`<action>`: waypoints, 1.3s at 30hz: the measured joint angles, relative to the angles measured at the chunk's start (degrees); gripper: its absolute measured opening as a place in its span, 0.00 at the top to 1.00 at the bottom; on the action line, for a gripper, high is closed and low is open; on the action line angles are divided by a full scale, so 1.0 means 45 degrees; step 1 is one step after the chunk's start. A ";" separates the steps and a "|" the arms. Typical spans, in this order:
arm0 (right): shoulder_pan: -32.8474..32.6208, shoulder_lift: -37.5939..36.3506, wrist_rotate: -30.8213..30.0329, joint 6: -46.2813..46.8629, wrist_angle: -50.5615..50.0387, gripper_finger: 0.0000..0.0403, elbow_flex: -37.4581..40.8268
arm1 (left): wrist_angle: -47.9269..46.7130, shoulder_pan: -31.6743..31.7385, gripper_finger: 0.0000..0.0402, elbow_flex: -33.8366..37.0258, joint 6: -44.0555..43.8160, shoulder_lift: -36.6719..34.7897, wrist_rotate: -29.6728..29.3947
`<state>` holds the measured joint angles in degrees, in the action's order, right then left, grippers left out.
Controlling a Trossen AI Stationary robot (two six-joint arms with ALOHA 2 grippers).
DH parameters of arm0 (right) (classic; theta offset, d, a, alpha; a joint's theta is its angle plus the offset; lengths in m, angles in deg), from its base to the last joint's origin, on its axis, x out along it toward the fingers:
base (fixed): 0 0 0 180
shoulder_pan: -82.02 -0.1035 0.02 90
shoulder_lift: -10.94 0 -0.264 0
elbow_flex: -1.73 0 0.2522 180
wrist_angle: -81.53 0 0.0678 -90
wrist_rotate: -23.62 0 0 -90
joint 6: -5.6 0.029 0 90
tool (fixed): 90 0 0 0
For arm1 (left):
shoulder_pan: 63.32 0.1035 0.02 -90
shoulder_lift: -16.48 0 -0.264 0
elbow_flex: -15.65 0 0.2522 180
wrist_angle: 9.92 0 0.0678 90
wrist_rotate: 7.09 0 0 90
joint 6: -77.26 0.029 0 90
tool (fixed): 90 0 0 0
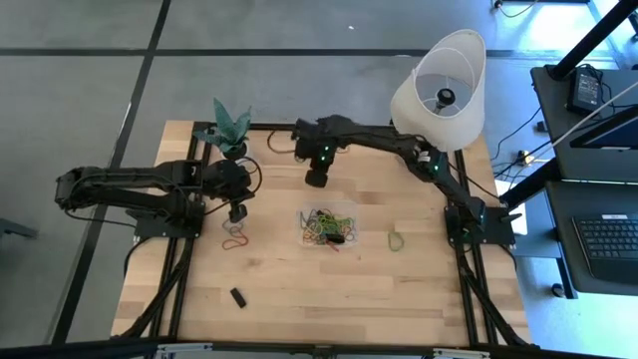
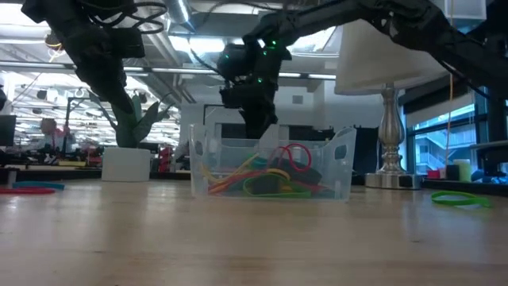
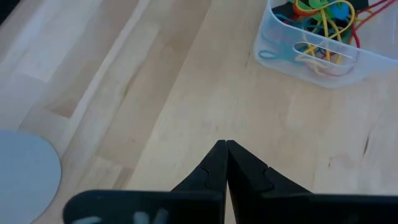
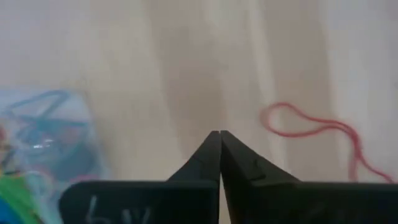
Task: Pick and place rubber bands into bin
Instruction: Put the red rubber band into the transparent bin
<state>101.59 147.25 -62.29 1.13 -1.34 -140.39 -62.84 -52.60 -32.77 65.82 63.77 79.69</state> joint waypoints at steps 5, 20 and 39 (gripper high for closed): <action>-0.0545 -0.0019 -0.1191 0.1101 0.1292 0.98 0.0370 | 0.0010 0.0071 0.99 0.0000 0.0010 0.0000 0.0089; -0.1164 -0.4535 -0.2636 0.4519 0.7265 0.99 0.8527 | 0.0020 0.0420 0.99 0.0000 0.0044 0.0000 0.0042; -0.1046 -0.7875 -0.5131 0.5338 2.3467 0.91 2.0241 | 0.0436 0.0797 0.99 0.0000 -0.0444 0.0000 -0.0374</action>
<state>96.88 111.81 -85.38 25.15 104.27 -49.31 -60.87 -49.02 -32.77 63.82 63.77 78.00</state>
